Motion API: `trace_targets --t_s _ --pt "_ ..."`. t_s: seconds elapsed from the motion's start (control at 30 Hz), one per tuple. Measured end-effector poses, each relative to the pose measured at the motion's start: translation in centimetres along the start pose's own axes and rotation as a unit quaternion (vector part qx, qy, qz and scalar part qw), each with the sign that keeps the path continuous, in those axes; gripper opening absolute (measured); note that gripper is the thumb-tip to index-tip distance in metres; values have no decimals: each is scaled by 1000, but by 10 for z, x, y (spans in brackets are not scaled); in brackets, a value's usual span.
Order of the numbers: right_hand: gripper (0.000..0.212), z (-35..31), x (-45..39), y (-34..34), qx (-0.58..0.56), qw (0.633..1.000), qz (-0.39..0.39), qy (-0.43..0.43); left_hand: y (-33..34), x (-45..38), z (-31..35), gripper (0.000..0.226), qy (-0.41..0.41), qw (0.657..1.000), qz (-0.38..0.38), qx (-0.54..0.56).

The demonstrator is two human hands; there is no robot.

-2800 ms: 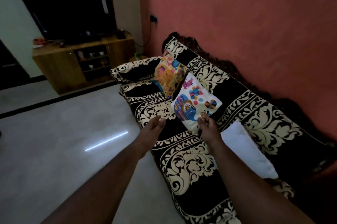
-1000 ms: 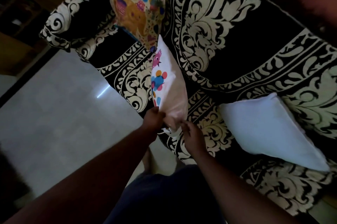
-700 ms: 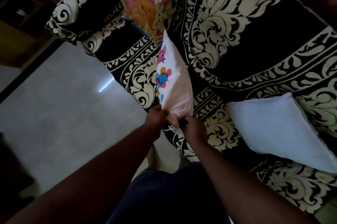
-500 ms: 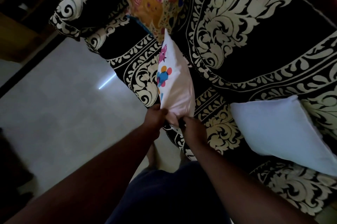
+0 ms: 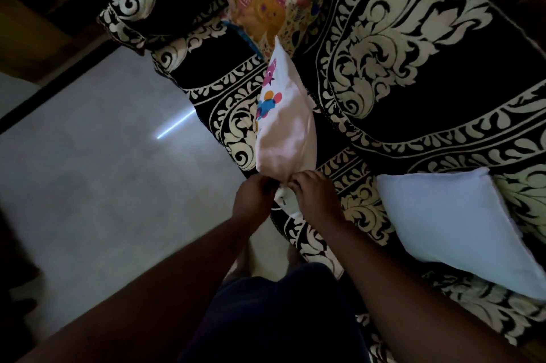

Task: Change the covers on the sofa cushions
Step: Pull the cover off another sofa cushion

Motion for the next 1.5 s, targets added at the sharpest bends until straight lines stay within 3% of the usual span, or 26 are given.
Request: trace_targets --t_s 0.07,0.13,0.23,0.4,0.53,0.77,0.93,1.03,1.2,1.33,1.4,1.5 --pt "30 -4 -10 -8 4 1000 5 -8 -9 -13 2 28 23 1000 2 -11" --pt "18 -6 -21 -15 -2 1000 4 5 -10 -24 5 45 39 998 -16 -52" --pt "6 -11 -33 -20 2 1000 -14 23 -9 -32 12 35 55 996 -22 -68" --pt "17 -18 -34 -29 18 999 -14 37 -21 -26 15 19 12 998 30 47" --pt "14 -28 -30 -30 16 998 -30 56 -11 -17 5 30 -30 996 5 89" --pt "16 -50 -19 -30 46 997 -44 41 -11 -3 -9 28 -74 957 2 280" --pt "17 -67 -11 -54 -34 999 9 37 -41 20 11 22 14 984 105 146" --pt "17 -81 -10 -79 -107 992 62 32 -76 47 36 21 74 976 174 111" --pt "24 -115 -11 -123 -101 989 109 -26 -139 81 58 27 166 960 222 48" --pt "17 -122 -19 -141 -143 984 98 -37 -172 96 66 32 163 950 174 201" --pt "15 -124 -22 -146 -142 985 95 -37 -179 96 60 28 133 926 147 322" --pt "21 -118 -30 -151 -116 987 111 -9 -190 92 49 30 98 896 167 400"
Point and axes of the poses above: each hand's wrist, its own x-axis away from the middle knuckle, its own y-axis out of the palm, z = x × y, the point moved 4 cm from there along -x, towards the middle knuckle, and after that the axes turned 4 degrees about -y, right-handed, at the moved point
